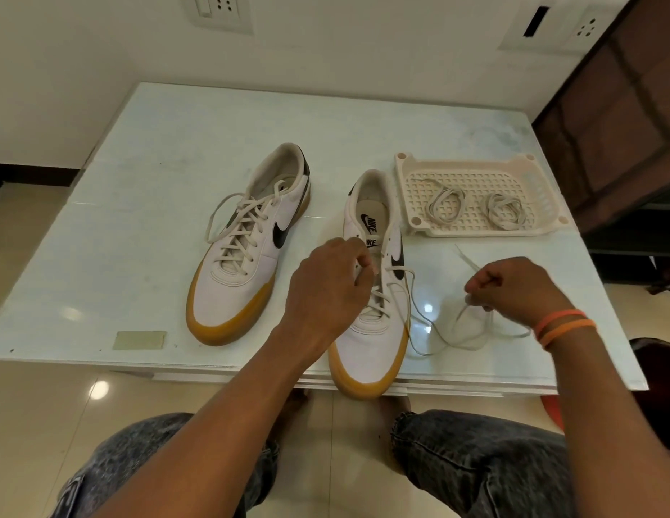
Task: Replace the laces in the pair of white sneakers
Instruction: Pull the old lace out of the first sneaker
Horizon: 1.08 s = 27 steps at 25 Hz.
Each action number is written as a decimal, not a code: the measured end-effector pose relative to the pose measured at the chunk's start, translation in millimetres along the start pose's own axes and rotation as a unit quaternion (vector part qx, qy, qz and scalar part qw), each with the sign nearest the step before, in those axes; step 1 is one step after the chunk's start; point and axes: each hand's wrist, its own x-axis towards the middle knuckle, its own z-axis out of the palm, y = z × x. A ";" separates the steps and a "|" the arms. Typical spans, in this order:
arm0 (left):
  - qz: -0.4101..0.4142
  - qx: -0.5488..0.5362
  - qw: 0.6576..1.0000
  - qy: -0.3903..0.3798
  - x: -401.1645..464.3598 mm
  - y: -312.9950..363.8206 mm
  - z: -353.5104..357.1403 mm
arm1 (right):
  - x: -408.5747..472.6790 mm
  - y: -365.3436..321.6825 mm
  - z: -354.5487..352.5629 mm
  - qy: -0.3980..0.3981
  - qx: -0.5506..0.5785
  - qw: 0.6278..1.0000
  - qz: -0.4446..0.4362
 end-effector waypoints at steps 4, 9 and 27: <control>0.062 0.065 0.994 -0.065 -1.7 -3.6 10.3 | 11.2 -7.2 12.0 0.078 -0.007 0.997 -0.002; -0.032 -0.069 0.995 -0.069 -0.2 0.9 14.7 | 6.5 -38.3 42.2 0.139 0.046 0.942 -0.302; 0.036 0.048 0.993 -0.101 3.3 -1.4 5.3 | 11.0 -45.9 56.5 0.065 0.072 0.950 -0.295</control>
